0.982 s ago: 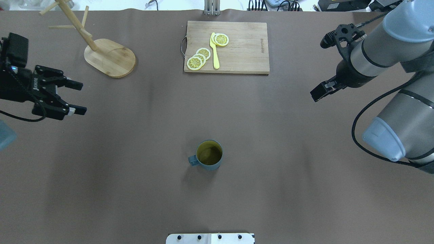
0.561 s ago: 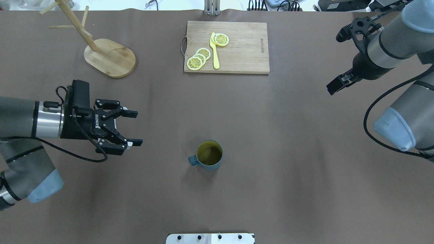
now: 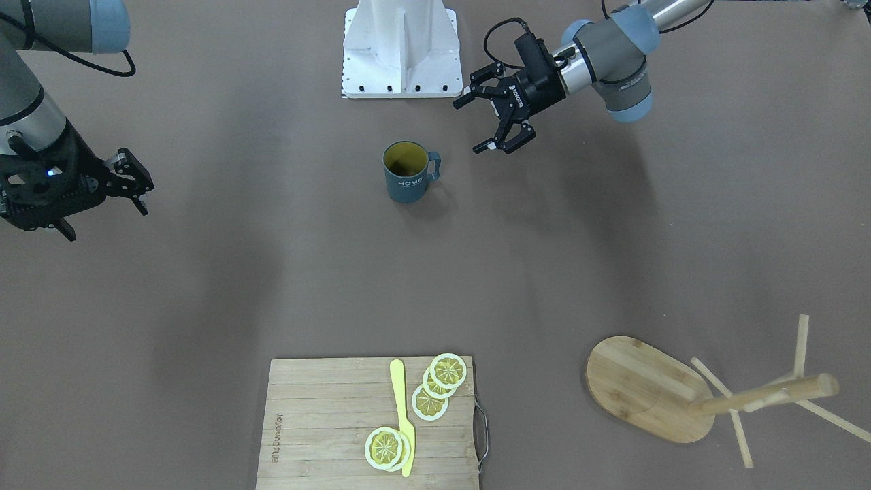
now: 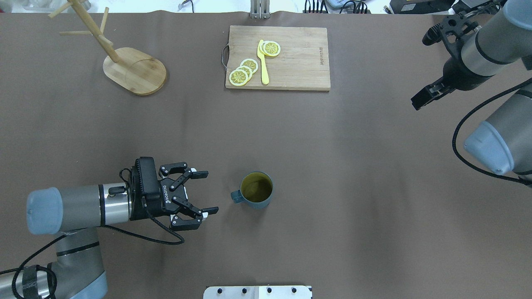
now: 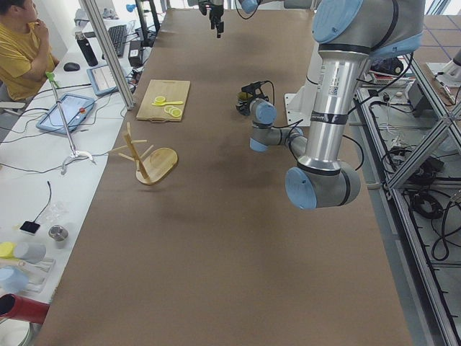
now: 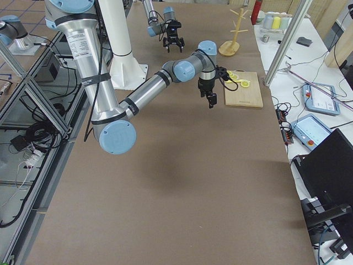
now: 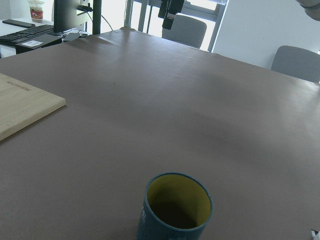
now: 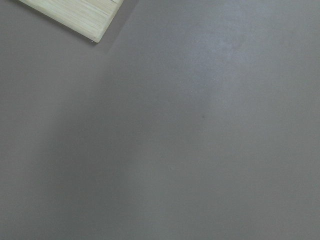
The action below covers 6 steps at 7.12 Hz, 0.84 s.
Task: Hang cup on storage rack
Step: 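Move the left gripper toward the blue mug's side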
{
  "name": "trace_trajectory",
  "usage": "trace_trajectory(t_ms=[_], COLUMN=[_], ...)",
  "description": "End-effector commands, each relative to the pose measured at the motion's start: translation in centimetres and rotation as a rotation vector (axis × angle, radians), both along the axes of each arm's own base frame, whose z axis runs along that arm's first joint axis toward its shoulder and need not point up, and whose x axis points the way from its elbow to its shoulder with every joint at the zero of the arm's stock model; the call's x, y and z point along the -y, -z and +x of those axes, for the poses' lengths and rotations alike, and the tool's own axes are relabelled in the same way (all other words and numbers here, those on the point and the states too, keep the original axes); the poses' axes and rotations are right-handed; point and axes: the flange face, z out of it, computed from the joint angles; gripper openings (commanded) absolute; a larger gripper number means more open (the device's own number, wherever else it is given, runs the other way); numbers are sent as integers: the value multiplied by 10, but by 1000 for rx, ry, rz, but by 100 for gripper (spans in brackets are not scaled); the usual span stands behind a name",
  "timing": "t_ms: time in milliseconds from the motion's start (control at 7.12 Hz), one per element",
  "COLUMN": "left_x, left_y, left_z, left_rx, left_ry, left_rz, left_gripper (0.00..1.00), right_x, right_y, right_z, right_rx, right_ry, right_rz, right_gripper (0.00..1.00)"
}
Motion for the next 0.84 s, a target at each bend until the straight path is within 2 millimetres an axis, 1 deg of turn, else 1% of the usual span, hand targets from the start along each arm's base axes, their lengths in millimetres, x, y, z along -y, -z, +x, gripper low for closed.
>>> trace_trajectory(t_ms=[0,140,281,421,702], left_x=[6,6,6,6,6], left_y=[-10,-14,-15,-15,-18], left_z=[46,48,48,48,52], left_rx=[-17,-14,-10,-10,-2], left_ry=[15,12,13,13,11], left_rz=[9,8,9,9,4], left_gripper=[97,95,92,87,87], right_x=[2,4,8,9,9], right_y=[-6,-8,-14,-16,-16], right_z=[0,3,6,6,6], right_rx=[-8,-9,-14,-13,-13], right_ry=[-4,-9,-15,-15,-15], right_rz=[-12,-14,-29,-34,-35], right_gripper=[100,100,100,100,100])
